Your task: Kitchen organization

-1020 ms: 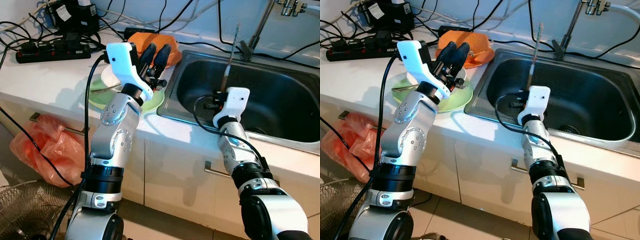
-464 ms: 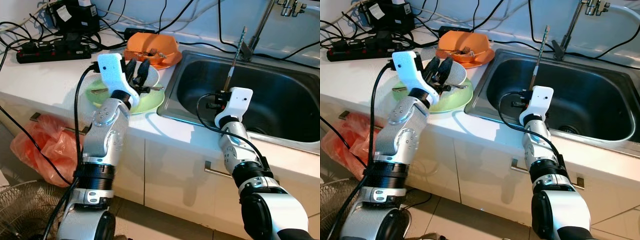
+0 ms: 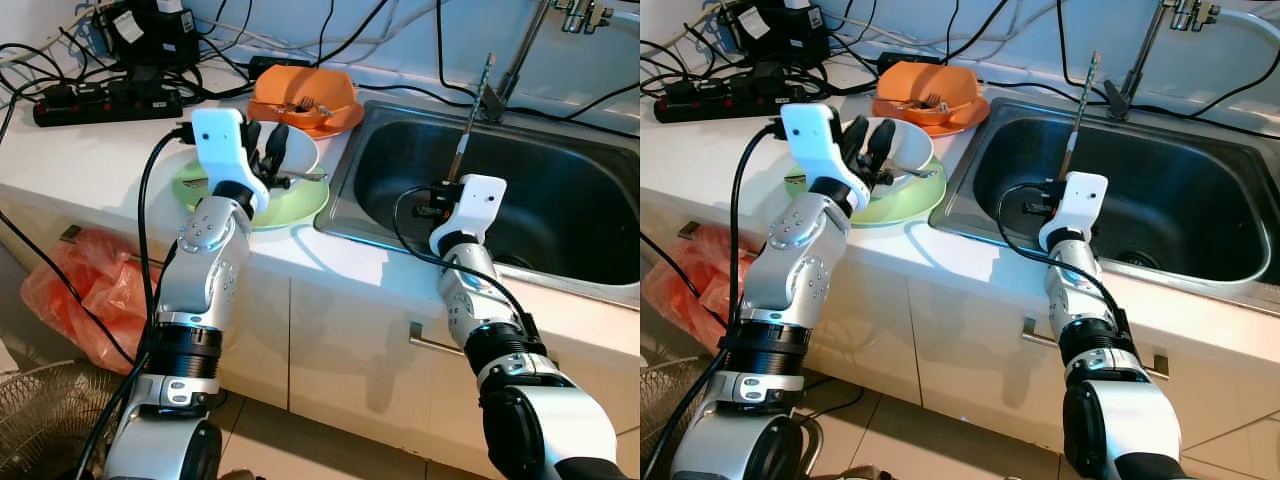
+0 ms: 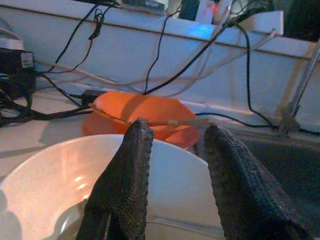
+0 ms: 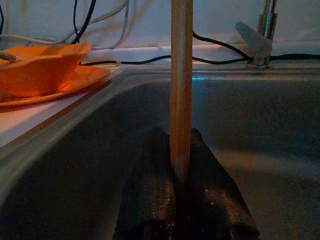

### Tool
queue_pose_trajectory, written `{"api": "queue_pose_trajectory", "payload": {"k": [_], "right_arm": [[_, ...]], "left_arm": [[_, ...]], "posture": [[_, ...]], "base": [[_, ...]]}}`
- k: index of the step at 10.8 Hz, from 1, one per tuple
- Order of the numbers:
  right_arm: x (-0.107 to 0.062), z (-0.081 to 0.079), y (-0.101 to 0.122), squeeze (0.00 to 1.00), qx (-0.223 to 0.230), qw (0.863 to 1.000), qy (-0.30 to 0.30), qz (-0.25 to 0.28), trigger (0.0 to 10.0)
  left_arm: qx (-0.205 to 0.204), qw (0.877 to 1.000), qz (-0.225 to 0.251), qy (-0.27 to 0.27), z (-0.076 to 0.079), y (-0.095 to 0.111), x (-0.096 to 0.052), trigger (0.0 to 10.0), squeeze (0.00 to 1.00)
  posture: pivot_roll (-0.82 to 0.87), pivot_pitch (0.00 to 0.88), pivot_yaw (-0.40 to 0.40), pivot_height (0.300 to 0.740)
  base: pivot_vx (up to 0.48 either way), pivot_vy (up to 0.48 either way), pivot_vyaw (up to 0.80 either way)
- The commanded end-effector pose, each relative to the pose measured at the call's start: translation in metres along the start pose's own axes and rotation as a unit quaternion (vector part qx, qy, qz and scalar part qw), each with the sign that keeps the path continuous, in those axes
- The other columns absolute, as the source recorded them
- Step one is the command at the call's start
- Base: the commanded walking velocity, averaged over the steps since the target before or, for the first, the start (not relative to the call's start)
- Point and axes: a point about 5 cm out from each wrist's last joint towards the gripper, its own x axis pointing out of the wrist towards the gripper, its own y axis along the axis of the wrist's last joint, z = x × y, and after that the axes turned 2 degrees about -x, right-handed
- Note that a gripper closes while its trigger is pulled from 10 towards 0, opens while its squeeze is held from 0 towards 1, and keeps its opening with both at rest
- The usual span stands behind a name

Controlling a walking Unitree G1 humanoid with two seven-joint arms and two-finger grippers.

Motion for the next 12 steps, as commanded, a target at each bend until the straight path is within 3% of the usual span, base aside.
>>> {"api": "queue_pose_trajectory", "payload": {"k": [1, 2, 3, 8, 9, 10, 12], "right_arm": [[-0.003, 0.004, -0.009, 0.00, 0.003, 1.000, -0.005, -0.024, 10.0], [-0.003, 0.004, -0.009, 0.00, 0.004, 1.000, -0.004, -0.024, 10.0], [-0.003, 0.003, -0.010, 1.00, 0.008, 1.000, -0.002, -0.024, 10.0], [-0.004, 0.002, -0.011, 1.00, 0.010, 1.000, -0.004, -0.026, 10.0], [-0.004, 0.002, -0.011, 0.80, 0.007, 1.000, -0.004, -0.026, 10.0], [-0.004, 0.003, -0.011, 0.00, 0.005, 1.000, -0.005, -0.026, 10.0], [-0.004, 0.003, -0.011, 0.00, 0.004, 1.000, -0.006, -0.025, 10.0]], "left_arm": [[0.009, 1.000, -0.005, -0.001, 0.002, -0.003, 0.000, 10.0, 0.00], [0.009, 1.000, -0.005, -0.001, 0.002, -0.003, 0.000, 10.0, 0.00], [0.012, 1.000, -0.005, 0.000, 0.003, -0.004, 0.000, 10.0, 0.00], [0.023, 1.000, -0.003, -0.002, 0.004, -0.004, 0.001, 10.0, 0.00], [0.033, 0.999, -0.001, -0.009, 0.005, -0.003, 0.000, 10.0, 0.00], [0.041, 0.999, 0.004, -0.023, 0.006, 0.000, 0.000, 10.0, 0.00], [0.064, 0.996, 0.022, -0.051, 0.008, 0.010, -0.003, 10.0, 0.00]], "posture": [[0.06, 0.028, -0.036, 0.740], [0.06, 0.029, -0.036, 0.740], [0.06, 0.030, -0.037, 0.740], [0.06, 0.036, -0.036, 0.740], [0.06, 0.036, -0.036, 0.740], [0.06, 0.035, -0.036, 0.740], [0.06, 0.037, -0.036, 0.740]], "base": [[0.000, 0.000, 0.00], [0.000, 0.000, 0.00], [0.000, 0.000, 0.00], [0.000, 0.000, 0.00], [0.000, 0.000, 0.00], [0.000, 0.000, 0.00], [0.000, 0.000, 0.00]]}}
